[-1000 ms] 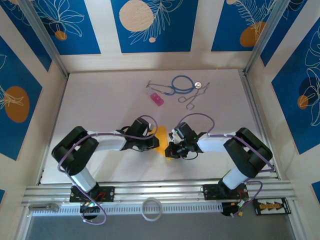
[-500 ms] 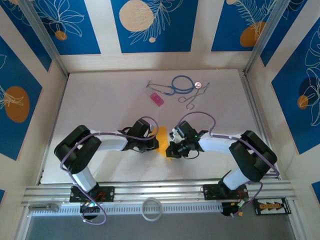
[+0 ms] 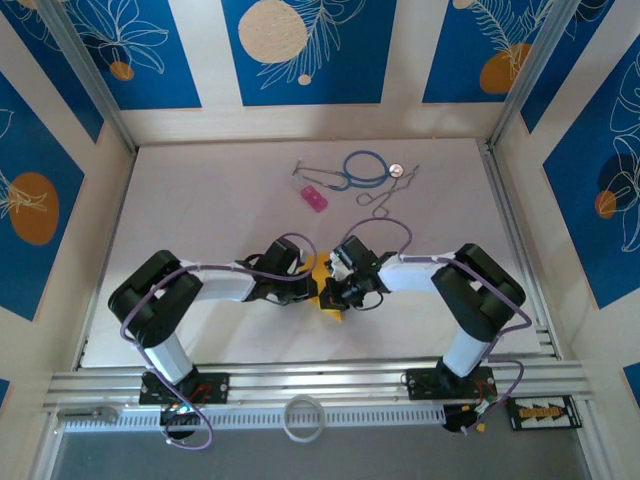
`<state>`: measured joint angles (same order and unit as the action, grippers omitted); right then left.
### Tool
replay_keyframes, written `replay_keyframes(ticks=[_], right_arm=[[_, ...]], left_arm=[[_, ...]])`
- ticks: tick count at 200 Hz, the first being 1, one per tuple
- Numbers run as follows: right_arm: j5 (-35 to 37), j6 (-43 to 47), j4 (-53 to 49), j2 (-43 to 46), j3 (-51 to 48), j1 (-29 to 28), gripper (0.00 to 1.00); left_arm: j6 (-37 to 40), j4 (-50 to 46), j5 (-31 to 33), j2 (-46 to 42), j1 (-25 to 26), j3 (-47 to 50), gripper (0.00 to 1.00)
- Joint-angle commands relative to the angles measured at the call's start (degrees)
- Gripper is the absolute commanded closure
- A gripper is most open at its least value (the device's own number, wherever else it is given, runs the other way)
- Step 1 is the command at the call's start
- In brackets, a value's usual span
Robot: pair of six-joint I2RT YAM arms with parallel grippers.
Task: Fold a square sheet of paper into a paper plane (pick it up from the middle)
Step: Third fold the triangle at the center of the table.
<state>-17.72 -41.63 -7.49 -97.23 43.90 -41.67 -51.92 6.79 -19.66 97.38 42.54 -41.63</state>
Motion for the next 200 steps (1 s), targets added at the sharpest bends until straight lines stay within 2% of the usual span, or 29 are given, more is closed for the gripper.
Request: replay_keyframes(ticks=[1, 41, 70, 129, 159, 200], right_arm=[[0.7, 0.4, -0.1, -0.7, -0.9, -0.3, 0.97], [0.4, 0.3, -1.4, 4.6, -6.1, -0.1, 0.97], [-0.3, 0.4, -1.6, 8.0, -6.0, 0.3, 0.97], [-1.1, -0.8, 2.7, 2.4, -0.6, 0.2, 0.96], [0.2, -0.4, 3.1, 0.0, -1.4, 0.4, 0.95], [-0.2, 0.0, 2.9, 5.3, -8.1, -0.1, 0.95]], left_arm=[[1.7, -4.7, 3.4, 2.0, 0.1, 1.6, 0.95], [1.9, -5.1, 3.6, 1.9, 0.1, 1.7, 0.95], [2.1, -5.3, 3.7, 1.7, 0.1, 1.6, 0.95], [1.9, -4.9, 3.5, 1.7, 0.1, 1.6, 0.95], [1.8, -4.7, 3.5, 1.7, 0.1, 1.8, 0.95], [2.0, -5.4, 4.1, 1.6, 0.2, 1.6, 0.96]])
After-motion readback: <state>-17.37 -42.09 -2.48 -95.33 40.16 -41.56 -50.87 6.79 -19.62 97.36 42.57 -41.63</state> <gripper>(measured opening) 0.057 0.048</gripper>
